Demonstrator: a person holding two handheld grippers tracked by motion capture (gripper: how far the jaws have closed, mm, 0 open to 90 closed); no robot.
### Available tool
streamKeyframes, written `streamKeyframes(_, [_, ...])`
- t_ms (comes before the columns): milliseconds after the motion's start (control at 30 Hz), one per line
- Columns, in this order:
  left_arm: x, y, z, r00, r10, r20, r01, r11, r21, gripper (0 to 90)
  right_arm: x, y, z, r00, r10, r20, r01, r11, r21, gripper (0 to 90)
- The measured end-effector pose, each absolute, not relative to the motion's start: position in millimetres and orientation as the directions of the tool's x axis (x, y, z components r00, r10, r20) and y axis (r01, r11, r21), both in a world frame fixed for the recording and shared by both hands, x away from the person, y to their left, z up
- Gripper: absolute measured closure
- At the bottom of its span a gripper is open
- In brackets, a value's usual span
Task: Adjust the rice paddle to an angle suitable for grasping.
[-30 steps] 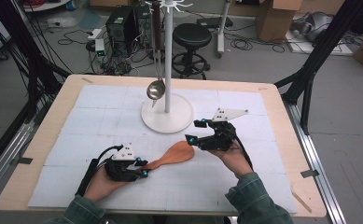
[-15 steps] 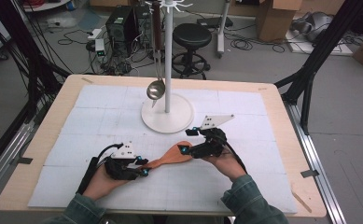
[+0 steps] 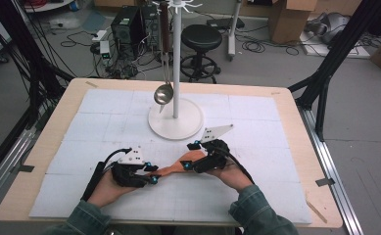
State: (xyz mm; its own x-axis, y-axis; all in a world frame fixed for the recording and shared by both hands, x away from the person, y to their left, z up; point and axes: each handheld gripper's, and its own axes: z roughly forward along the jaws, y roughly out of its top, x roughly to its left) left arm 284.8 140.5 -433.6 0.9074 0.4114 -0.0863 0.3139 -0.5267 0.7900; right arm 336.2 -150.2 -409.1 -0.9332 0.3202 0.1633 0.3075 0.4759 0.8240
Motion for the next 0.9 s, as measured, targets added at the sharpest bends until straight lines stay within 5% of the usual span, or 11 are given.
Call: streamKeyframes(900, [291.7,118.9,-413.0,0.934,0.351,-0.071,0.269,-0.554,0.788,65.2,329.4,-123.6,-428.6,-0.962,0.226,0.154,0.260,0.582,0.770,28.1])
